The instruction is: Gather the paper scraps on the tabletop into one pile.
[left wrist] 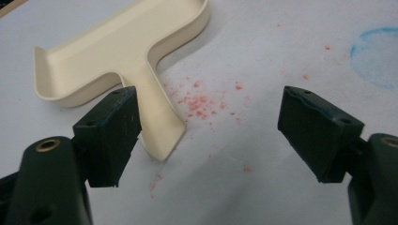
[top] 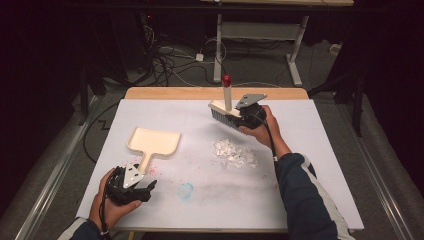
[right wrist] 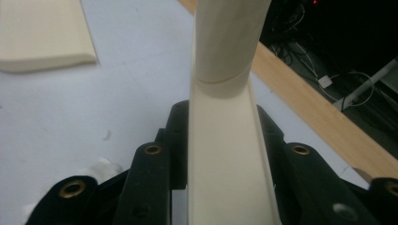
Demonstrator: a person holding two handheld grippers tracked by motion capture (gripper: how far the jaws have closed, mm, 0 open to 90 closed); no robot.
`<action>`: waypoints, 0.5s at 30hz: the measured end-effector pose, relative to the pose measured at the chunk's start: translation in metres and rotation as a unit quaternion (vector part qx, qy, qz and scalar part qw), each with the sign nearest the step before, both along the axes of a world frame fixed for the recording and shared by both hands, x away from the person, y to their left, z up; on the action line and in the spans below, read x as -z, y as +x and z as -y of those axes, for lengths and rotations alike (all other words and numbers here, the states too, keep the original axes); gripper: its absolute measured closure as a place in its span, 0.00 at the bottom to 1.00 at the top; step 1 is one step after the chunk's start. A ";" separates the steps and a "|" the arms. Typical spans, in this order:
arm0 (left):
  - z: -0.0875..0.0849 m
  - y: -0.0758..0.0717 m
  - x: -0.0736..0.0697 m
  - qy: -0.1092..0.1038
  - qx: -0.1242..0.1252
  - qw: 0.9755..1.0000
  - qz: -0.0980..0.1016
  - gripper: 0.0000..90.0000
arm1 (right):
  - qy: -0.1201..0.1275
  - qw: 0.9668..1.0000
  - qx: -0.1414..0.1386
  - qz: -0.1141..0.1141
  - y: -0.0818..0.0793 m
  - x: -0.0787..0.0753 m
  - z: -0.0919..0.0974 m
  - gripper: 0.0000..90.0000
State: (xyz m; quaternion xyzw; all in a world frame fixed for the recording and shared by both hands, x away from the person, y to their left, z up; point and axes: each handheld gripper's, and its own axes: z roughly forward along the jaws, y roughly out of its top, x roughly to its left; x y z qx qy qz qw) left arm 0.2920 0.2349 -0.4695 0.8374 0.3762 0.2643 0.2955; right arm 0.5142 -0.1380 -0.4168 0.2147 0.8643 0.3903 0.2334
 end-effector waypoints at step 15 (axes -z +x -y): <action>0.002 -0.001 0.003 0.011 0.001 1.000 -0.007 0.23 | -0.001 0.992 -0.121 -0.048 -0.012 0.019 0.025 0.75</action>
